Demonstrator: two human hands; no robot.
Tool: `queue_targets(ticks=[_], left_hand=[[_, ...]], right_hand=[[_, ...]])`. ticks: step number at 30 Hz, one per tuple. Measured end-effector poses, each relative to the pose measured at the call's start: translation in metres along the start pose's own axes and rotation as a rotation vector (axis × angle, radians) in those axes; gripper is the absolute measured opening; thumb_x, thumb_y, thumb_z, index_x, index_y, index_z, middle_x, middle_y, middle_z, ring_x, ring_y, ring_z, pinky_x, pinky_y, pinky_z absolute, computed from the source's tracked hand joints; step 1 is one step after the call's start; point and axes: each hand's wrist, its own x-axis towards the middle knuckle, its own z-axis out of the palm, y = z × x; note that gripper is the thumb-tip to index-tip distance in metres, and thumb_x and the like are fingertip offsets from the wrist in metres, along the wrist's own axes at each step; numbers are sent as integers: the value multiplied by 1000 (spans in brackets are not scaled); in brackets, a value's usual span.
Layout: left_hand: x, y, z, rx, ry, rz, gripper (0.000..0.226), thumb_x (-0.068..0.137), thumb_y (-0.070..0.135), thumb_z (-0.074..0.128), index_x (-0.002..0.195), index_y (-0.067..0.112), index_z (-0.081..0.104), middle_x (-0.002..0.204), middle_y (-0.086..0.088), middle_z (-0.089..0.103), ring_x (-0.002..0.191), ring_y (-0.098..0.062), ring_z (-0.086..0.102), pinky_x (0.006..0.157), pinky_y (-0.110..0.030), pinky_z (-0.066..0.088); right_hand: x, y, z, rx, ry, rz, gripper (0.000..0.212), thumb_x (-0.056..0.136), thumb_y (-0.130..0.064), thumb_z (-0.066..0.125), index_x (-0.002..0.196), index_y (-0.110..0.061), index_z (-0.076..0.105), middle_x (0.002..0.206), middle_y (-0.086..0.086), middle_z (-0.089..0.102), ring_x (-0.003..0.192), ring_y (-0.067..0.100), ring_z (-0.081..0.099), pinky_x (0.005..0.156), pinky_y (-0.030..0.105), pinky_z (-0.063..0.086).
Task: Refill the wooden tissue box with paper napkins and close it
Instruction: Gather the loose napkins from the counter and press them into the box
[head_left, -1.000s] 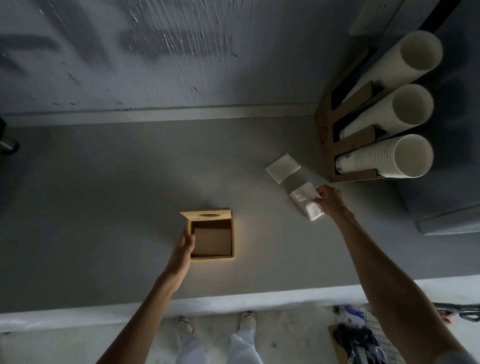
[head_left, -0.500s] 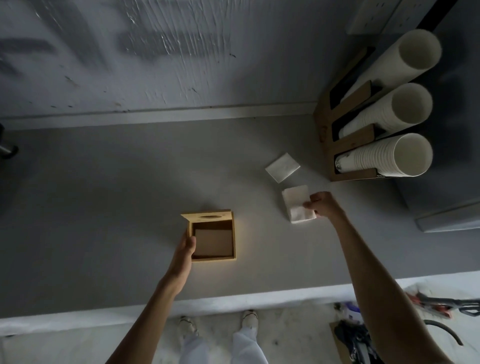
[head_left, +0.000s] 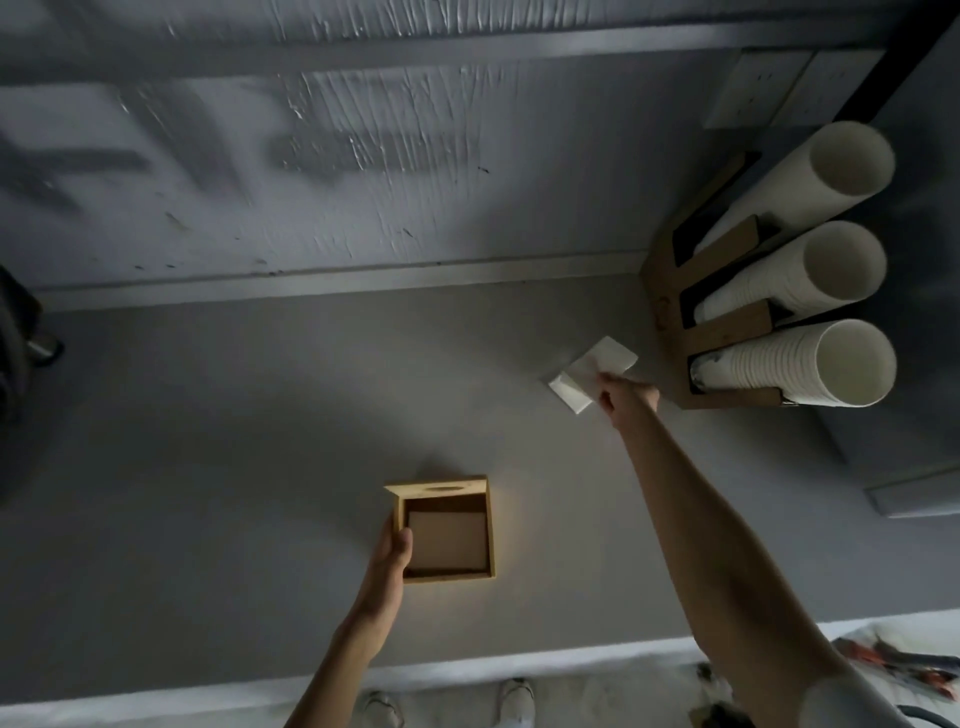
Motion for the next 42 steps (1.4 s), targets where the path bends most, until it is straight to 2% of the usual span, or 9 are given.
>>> queue_targets(ticks=[5,10,17,22,28,33,37,39,42], left_hand=[[1,2,0,-25,9,6,75,78,55,51,142,20,36,144,1,44,138,-14,35,110,-27,24],[-1,0,-4,-5,8,-3,111,56,82,59,144,19,36,143,1,46,135,-12,39,113,-31,27],[-1,1,-5,20,10,-40,69,82,49,47,143,20,35,144,-3,46,137,-18,38,116,-37,26],[-2,2,-5,24,-20,-57,89,71,70,54,143,23,33,141,5,45,133,-11,38,107,-27,27],[-3,3,-3,23,-10,-49,68,83,48,45,144,22,33,145,2,43,137,-15,36,107,-26,28],[-9,11,1,1,15,-2,60,92,44,49,145,21,30,148,2,39,140,-16,33,104,-24,28],[-43,2,21,195,370,265,74,86,60,43,145,17,33,145,1,39,132,-11,37,104,-19,30],[-65,-6,39,466,497,579,45,94,26,40,135,8,45,132,3,46,121,-9,40,103,-11,27],[-85,-15,85,592,256,789,48,84,-6,40,127,14,50,121,0,54,112,-13,48,100,-18,39]], right_hand=[[1,18,25,-195,114,-10,59,66,-21,83,115,-2,57,107,14,64,95,29,67,77,48,60],[14,30,35,-465,232,-85,56,64,-32,78,109,-3,63,116,21,67,104,39,66,85,52,56],[-25,5,60,-784,264,-114,40,87,-24,63,122,-5,59,126,16,63,119,32,58,95,36,48],[-33,10,83,-912,291,-247,31,98,-23,44,122,-8,58,128,14,61,120,32,56,96,38,46],[-48,32,85,-1024,154,-332,49,83,-22,69,124,-7,47,126,18,61,119,39,56,94,45,48],[-71,63,49,-788,-8,-287,48,79,-17,66,123,-8,49,118,17,63,110,39,61,89,45,52],[-110,97,-13,-269,-159,-117,27,85,-3,63,111,3,62,94,15,64,92,36,65,67,36,54],[-138,114,-48,-55,-258,-61,16,88,5,58,102,0,64,89,12,64,84,27,65,68,37,55],[-168,138,-91,114,-289,33,19,88,8,55,90,-7,66,80,7,68,80,19,63,68,29,56]])
